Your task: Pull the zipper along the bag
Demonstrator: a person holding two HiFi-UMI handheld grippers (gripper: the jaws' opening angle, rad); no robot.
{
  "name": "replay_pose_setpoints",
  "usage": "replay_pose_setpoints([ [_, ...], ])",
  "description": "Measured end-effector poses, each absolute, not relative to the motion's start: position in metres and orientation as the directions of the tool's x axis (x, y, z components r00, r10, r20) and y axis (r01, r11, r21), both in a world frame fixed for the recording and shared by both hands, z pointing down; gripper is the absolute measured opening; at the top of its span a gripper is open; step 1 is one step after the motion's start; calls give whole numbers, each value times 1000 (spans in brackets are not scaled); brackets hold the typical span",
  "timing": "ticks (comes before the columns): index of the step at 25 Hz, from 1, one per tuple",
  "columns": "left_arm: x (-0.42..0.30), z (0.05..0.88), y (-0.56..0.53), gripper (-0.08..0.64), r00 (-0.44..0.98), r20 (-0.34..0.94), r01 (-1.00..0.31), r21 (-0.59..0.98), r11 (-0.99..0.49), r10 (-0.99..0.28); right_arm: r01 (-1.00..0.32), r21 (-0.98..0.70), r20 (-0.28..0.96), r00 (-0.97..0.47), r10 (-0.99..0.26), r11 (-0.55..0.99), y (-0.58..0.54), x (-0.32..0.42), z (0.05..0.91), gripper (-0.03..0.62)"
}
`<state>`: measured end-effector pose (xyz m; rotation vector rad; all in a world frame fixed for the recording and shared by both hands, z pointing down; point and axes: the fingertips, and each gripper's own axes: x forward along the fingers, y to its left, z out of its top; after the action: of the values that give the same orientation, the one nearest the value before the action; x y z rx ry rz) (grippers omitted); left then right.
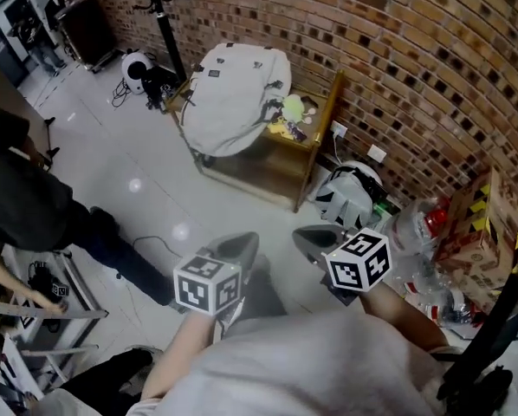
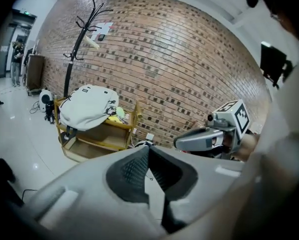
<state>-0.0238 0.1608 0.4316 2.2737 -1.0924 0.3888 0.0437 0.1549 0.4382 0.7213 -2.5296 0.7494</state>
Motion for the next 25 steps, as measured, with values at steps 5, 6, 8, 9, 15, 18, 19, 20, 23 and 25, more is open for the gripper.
replay_pose_setpoints([
  [5, 5, 426, 264, 0, 589, 478, -808, 345, -476, -652, -539, -378, 478, -810, -340, 753, 242, 72, 436, 2],
  [6, 7, 425, 280, 0, 581, 480, -814, 346, -466, -658, -532, -379, 471, -815, -337, 757, 255, 74, 432, 2],
  [8, 5, 418, 305, 0, 569, 478, -822, 360, -441, -670, -517, -384, 455, -827, -331, 765, 277, 74, 418, 2],
  [9, 4, 413, 314, 0, 564, 476, -825, 367, -431, -674, -511, -386, 447, -832, -328, 768, 286, 73, 411, 2],
  [15, 2, 378, 342, 0, 551, 463, -833, 357, -423, -694, -482, -369, 412, -851, -325, 795, 312, 67, 367, 2],
  [18, -3, 369, 349, 0, 544, 457, -837, 348, -422, -704, -469, -352, 408, -856, -318, 810, 319, 59, 358, 0],
  [19, -5, 368, 350, 0, 545, 454, -837, 348, -423, -705, -469, -350, 409, -855, -319, 811, 320, 57, 357, 0],
  [20, -7, 368, 352, 0, 546, 452, -836, 347, -424, -706, -470, -349, 410, -855, -319, 811, 321, 54, 357, 0],
  [23, -17, 370, 355, 0, 545, 450, -837, 345, -425, -707, -469, -345, 411, -854, -319, 813, 323, 44, 357, 0],
  [25, -25, 369, 354, 0, 543, 450, -838, 344, -424, -709, -469, -339, 413, -853, -319, 815, 323, 38, 355, 0],
])
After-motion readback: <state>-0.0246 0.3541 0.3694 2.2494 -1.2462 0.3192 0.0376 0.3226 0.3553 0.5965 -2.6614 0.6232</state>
